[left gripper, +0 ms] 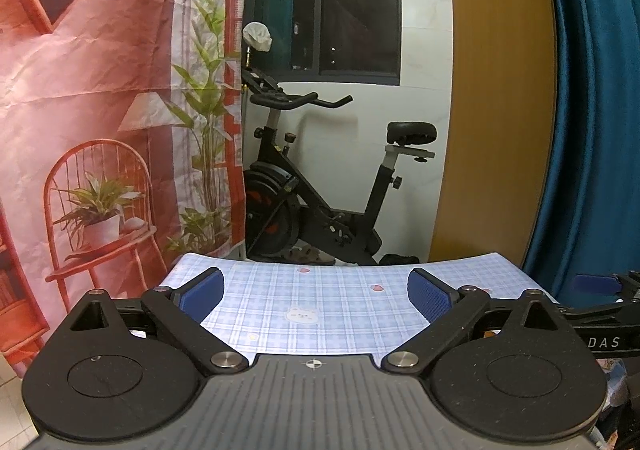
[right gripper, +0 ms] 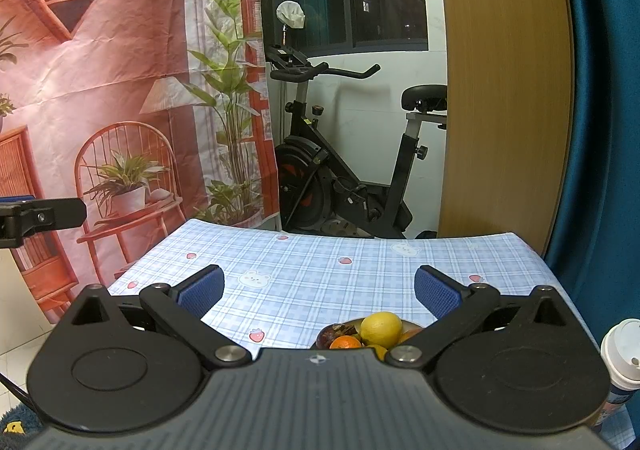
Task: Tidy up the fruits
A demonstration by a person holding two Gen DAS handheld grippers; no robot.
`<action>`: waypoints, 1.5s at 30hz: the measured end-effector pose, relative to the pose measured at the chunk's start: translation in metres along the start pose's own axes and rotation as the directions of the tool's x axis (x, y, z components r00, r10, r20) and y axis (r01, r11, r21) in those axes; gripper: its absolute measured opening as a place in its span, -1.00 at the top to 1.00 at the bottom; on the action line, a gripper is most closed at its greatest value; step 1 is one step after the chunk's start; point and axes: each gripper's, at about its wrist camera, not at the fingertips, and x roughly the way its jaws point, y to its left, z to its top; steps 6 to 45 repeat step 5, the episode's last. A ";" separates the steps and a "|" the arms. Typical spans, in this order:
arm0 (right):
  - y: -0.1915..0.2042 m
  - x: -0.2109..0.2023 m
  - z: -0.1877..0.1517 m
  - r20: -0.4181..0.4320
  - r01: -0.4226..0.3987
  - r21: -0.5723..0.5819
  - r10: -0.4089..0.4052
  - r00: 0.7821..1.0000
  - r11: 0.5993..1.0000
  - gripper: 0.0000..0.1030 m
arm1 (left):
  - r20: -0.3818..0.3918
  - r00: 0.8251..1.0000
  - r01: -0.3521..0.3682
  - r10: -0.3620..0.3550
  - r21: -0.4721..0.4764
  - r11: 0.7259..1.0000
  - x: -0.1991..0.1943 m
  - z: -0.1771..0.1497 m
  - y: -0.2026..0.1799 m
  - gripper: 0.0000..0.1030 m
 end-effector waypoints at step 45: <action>0.001 0.000 0.000 0.000 0.001 0.001 -0.001 1.000 1.000 -1.00 | 0.005 1.000 -0.006 0.006 -0.003 1.000 -0.001 0.001 0.000 -0.94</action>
